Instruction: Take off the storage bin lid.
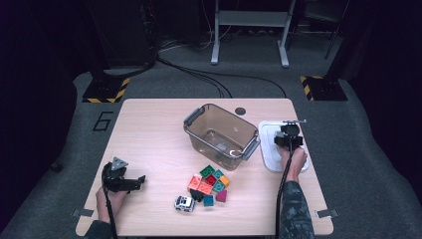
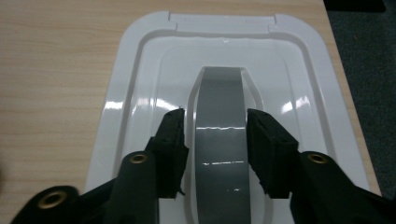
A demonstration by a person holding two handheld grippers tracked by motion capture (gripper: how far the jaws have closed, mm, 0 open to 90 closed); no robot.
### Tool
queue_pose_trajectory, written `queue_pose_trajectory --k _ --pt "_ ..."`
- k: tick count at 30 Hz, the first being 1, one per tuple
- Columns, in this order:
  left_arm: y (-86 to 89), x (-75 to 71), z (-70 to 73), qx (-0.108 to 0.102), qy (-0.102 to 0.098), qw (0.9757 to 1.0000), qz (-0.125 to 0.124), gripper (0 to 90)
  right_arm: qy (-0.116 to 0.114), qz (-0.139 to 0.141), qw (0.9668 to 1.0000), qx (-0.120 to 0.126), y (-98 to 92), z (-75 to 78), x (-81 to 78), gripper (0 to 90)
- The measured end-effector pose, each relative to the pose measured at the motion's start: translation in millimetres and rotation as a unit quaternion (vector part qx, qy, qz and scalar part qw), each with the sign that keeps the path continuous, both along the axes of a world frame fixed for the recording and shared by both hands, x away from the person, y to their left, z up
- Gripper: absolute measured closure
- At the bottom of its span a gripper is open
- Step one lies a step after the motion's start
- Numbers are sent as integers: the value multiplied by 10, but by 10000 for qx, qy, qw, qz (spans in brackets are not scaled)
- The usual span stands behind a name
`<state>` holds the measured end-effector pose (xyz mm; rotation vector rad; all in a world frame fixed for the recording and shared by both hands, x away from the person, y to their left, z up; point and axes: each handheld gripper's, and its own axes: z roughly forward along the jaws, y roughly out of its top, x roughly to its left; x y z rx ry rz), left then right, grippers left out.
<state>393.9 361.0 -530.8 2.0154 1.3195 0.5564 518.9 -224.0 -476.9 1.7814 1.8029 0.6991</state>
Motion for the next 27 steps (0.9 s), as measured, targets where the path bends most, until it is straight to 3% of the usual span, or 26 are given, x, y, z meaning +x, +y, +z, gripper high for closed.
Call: queue_pose_trajectory --k 2,6,7,9,12,18,22,27 --pt "0 1 0 3 -5 10000 -1 14 -163 136 9996 166 -43 71 -132 427" --pt "-2 1 -2 0 -20 10000 10 14 -342 254 9988 244 -70 112 -285 352" --pt "-3 2 -6 -10 -44 10000 19 13 -417 382 9979 323 -87 120 -408 297" --pt "-4 3 -8 -14 -57 10000 24 14 -443 417 9975 350 -85 119 -449 276" --pt "-5 3 -6 -20 -41 10000 23 13 -557 661 9948 538 -107 94 -689 194" --pt "-4 5 -5 -15 -37 10000 14 13 -602 990 9923 434 -30 40 -976 144" --pt "-2 7 -5 -18 -37 10000 5 14 -659 1335 9882 352 111 20 -1216 74" --pt "-3 -3 10 -25 24 10000 20 35 -656 1580 9844 403 233 -28 -1350 29"
